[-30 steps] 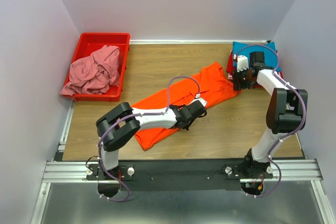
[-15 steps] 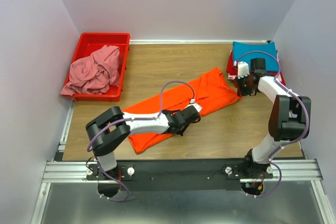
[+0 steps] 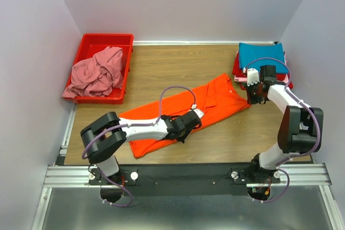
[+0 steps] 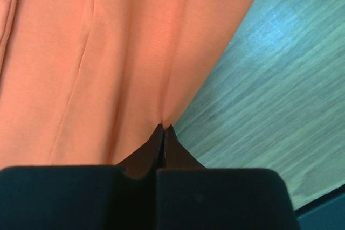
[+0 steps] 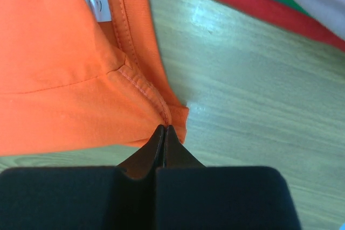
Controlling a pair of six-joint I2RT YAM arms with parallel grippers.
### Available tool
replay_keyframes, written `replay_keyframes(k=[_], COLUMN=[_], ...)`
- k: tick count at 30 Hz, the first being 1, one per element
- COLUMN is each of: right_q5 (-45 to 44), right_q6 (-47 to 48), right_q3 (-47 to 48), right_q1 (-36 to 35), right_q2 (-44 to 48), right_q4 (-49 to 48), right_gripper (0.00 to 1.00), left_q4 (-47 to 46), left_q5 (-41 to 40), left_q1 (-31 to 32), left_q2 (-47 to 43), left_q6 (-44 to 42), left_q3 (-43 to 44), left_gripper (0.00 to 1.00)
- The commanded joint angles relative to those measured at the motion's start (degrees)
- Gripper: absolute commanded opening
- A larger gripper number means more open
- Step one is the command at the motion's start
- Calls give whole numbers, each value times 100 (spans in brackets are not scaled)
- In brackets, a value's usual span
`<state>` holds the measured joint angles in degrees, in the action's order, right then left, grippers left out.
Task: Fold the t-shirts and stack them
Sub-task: Fold the tshirt
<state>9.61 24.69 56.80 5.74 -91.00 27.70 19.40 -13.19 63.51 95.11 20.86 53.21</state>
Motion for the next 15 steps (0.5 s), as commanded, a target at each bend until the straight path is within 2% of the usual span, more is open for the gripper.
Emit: replay_keyframes(k=[1, 10, 15], right_q5=[-398, -635, -460], right_q6=[168, 238, 414], right_q3=[-177, -476, -853], right_q1=[77, 103, 121], right_q2=[302, 601, 1250], right_q4=[-54, -28, 7], right_gripper=[2, 2, 0], left_q4=[143, 152, 143], left_q5=[256, 379, 449], left_q1=[65, 74, 74], left_q2=[-238, -643, -783], left_q6=[67, 76, 93], left_q3=[-100, -241, -311], left_gripper=[0, 2, 1])
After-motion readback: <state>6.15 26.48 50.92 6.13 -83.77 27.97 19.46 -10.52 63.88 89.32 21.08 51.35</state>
